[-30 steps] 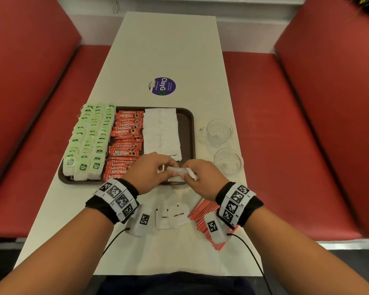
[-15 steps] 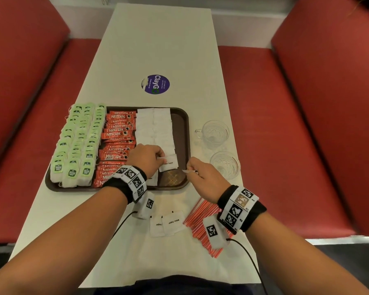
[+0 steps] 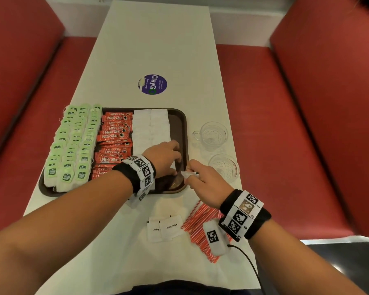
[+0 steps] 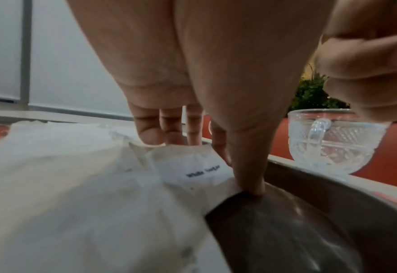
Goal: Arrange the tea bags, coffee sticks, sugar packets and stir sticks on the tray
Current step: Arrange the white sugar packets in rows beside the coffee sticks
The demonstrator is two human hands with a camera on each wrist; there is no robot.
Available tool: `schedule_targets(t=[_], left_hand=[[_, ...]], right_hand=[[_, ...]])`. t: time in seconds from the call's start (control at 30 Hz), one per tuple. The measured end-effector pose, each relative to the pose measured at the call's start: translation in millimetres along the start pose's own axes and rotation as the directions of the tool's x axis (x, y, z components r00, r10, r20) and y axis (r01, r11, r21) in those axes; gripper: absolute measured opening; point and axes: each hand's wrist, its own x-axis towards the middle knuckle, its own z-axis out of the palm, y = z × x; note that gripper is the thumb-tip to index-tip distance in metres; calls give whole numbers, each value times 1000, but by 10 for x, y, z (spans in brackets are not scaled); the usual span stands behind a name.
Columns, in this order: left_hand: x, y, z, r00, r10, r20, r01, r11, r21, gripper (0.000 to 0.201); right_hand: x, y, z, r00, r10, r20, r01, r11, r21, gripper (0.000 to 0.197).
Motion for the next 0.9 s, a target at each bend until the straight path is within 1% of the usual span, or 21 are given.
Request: schedule_targets(t=[0.07,0.2,0.33,0.4,0.47,0.5,0.57,0.6,0.63,0.7,0.77,0.8,0.83,0.9], left_hand=[[20,-14,-22,999,3,46,-4,1000,5,35],[53,-59,-47,992,34,120,-34,999,-5,32],[75,-106,-77,986,64,155,-68,997,19,33],[63,-126,-83,983,76,165,-81,996,23,32],[21,-137,-104,985,96,146,-103,994,42,31],[-6,-141,-134,987,114,116,-123,990,71,31],[-62,-145,-241,988,152,15,-153,983,107,30],[-92,-146,-318,988,152,-38,-149,986,71,28],[-133,-141,-405,987,138,-85,-138,990,2,27],[-230,-136,-538,985,85,-150,-114,974,-196,31],[-369,-98,-629,988,46,-149,-98,926,-364,43],[-445,-75,-649,990,41,-138,-95,907,-411,47],[-521,-44,-662,992,42,-121,-91,897,-433,50],[-612,-6,-636,994,51,-98,-88,904,-418,50]], right_hand=[[-4,7,-2,1000,7,1,-7,1000,-1,24],[-5,16,20,1000,8,1,-8,1000,-5,22],[3,12,25,1000,5,12,-5,1000,-13,24],[10,13,27,1000,1,11,-1,1000,-14,21],[19,16,35,1000,-11,0,11,1000,-16,13],[28,19,41,1000,-23,-12,23,1000,-22,10],[54,32,54,997,-58,-43,56,997,-50,6],[69,36,57,995,-80,-61,75,995,-70,6],[83,41,58,991,-102,-83,94,991,-92,6],[104,44,50,983,-127,-130,113,988,-109,6],[118,38,33,979,-115,-171,103,992,-75,7],[120,25,24,977,-97,-187,89,995,-53,7],[127,19,21,977,-78,-199,73,997,-30,7],[134,0,24,977,-44,-209,53,998,37,8]])
